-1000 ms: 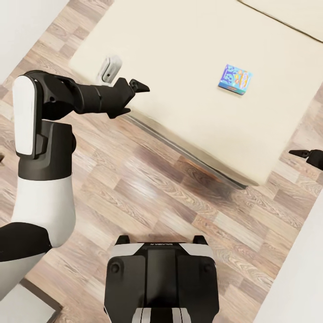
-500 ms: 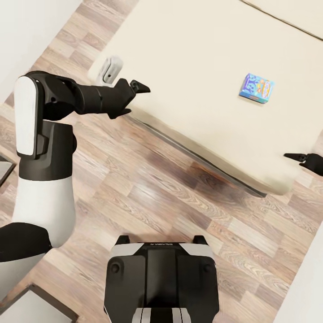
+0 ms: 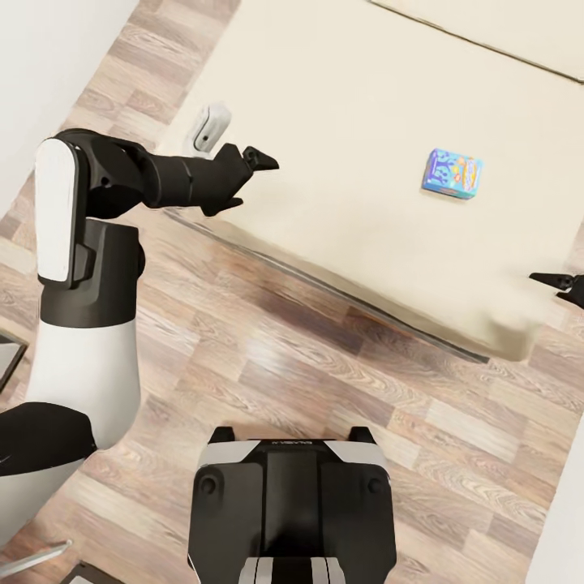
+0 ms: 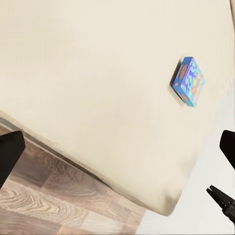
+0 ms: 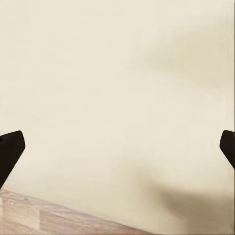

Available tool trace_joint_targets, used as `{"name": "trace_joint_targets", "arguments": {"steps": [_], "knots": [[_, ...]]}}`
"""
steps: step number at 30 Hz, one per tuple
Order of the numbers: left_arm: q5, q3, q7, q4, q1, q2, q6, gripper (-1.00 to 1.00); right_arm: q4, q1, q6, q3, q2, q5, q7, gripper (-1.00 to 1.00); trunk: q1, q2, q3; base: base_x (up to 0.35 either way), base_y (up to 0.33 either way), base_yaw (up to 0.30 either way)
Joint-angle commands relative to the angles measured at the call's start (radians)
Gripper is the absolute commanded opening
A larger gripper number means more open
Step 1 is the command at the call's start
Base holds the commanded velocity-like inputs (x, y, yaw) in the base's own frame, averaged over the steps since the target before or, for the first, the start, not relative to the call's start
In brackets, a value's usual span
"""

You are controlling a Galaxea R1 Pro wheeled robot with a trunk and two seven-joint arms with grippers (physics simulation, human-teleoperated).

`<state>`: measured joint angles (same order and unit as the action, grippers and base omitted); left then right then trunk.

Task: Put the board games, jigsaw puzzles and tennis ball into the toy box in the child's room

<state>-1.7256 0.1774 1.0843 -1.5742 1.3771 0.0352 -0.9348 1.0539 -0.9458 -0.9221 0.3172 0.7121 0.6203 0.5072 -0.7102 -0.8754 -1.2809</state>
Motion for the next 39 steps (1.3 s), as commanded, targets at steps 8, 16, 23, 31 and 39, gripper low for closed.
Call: {"name": "trace_joint_targets", "arguments": {"steps": [8, 16, 23, 31, 39], "knots": [[-0.005, 0.018, 0.007, 0.0, 0.001, 0.01, 0.0, 1.0, -0.002, 0.002, -0.006, 0.01, 0.012, -0.005, 0.006, 1.0, -0.001, -0.001, 0.003, 0.073, 0.054, -0.273], [-0.003, 0.023, 0.004, -0.001, -0.004, 0.017, 0.002, 1.0, -0.002, 0.003, -0.008, 0.012, 0.026, -0.005, 0.007, 1.0, -0.001, -0.001, 0.006, 0.014, 0.01, -0.278], [-0.001, 0.024, 0.002, -0.001, -0.032, 0.012, 0.003, 1.0, -0.004, 0.003, -0.04, 0.012, 0.035, -0.005, 0.007, 1.0, -0.001, -0.001, 0.009, 0.003, 0.002, -0.278], [0.027, 0.013, 0.004, 0.005, -0.058, -0.017, 0.002, 1.0, -0.006, 0.032, -0.058, 0.013, 0.045, -0.004, 0.009, 1.0, -0.001, -0.001, 0.012, 0.001, 0.001, -0.279], [0.088, 0.013, -0.013, 0.032, -0.053, -0.08, 0.003, 1.0, -0.005, 0.106, -0.057, 0.012, 0.062, -0.001, 0.015, 1.0, -0.001, -0.001, 0.014, 0.0, 0.0, -0.155]]}}
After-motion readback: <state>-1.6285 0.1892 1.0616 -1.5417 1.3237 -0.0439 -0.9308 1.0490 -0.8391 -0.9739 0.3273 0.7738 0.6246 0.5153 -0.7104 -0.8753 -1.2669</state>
